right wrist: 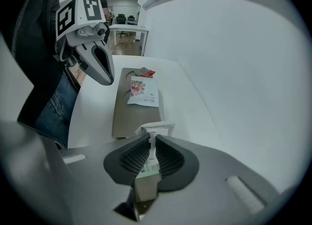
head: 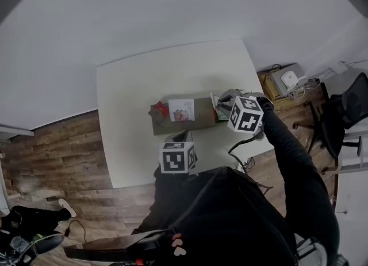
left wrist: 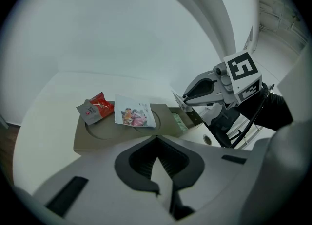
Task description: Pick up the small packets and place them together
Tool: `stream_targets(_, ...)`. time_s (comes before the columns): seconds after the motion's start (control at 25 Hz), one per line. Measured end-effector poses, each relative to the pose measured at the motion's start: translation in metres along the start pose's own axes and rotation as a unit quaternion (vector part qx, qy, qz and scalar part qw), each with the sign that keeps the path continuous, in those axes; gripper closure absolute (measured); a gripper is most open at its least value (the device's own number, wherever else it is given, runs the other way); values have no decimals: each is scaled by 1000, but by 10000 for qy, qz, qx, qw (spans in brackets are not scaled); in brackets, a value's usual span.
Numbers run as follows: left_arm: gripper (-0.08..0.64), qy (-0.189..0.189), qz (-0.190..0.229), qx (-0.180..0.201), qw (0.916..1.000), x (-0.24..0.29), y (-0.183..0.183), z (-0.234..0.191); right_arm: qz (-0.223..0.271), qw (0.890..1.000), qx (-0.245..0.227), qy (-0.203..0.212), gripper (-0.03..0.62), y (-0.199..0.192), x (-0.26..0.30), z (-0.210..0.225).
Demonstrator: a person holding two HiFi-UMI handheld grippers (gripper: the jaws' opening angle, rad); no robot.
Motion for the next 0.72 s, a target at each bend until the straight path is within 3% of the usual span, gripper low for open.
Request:
stream_targets(0.4,561,238,40,-292,9993,-8,-6,-24,10,9987,-464,228,552,43,24,-1)
stream_targets(0.72,561,335,77,-368,9987,-11,-7,-30,-75,9972,-656,357,551,53,39,-5)
Point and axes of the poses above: the fingertips, and each gripper's own axes: x forward along the fingers, z to its right, y out of its top, the point moved 2 cm from there along -x, backward along the fingers, and after that the axes turned 14 degrees about y, right-handed, at the moved point
